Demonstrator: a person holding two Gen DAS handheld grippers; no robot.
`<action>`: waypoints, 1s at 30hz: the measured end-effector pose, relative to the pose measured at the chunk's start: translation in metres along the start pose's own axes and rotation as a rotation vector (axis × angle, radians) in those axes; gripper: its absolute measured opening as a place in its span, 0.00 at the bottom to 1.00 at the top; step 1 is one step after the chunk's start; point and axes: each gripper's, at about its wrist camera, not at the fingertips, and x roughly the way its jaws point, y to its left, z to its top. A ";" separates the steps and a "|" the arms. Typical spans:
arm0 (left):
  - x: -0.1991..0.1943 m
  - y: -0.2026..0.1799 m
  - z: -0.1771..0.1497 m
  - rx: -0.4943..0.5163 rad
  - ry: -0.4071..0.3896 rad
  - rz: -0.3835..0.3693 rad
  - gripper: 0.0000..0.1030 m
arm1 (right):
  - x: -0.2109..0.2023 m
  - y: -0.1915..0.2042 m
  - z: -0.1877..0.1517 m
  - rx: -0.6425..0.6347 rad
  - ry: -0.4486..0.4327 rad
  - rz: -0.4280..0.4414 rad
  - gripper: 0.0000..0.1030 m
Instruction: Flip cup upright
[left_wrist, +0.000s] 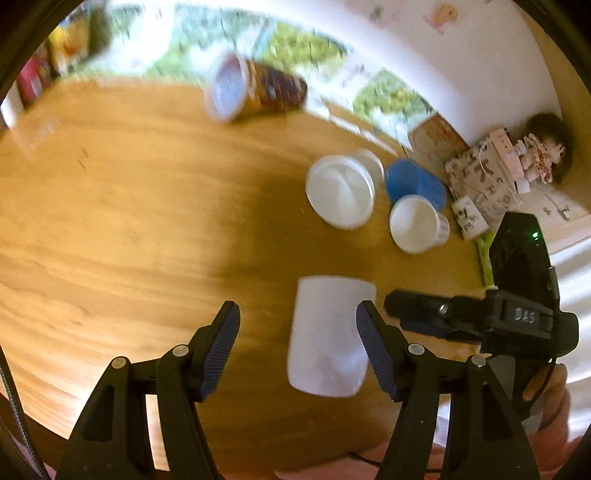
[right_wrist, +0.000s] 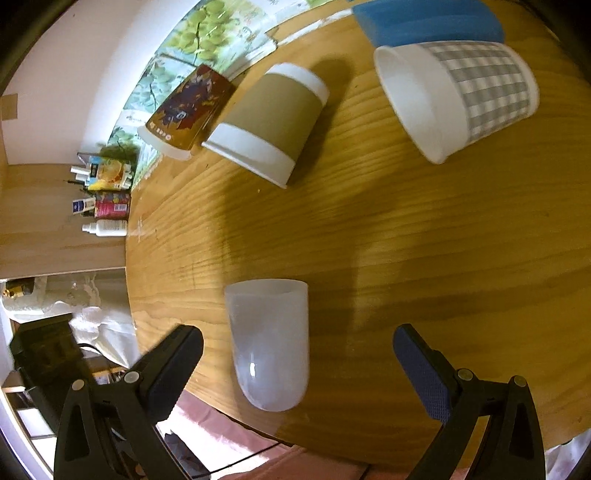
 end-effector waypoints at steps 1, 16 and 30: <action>-0.006 0.001 0.000 0.008 -0.037 0.021 0.68 | 0.001 0.001 0.001 -0.001 0.002 0.002 1.00; -0.039 -0.010 0.000 0.040 -0.275 0.194 0.71 | 0.017 0.007 0.009 -0.027 0.055 -0.079 0.98; -0.051 -0.033 0.003 0.138 -0.367 0.234 0.75 | 0.027 0.012 0.011 -0.078 0.129 -0.087 0.65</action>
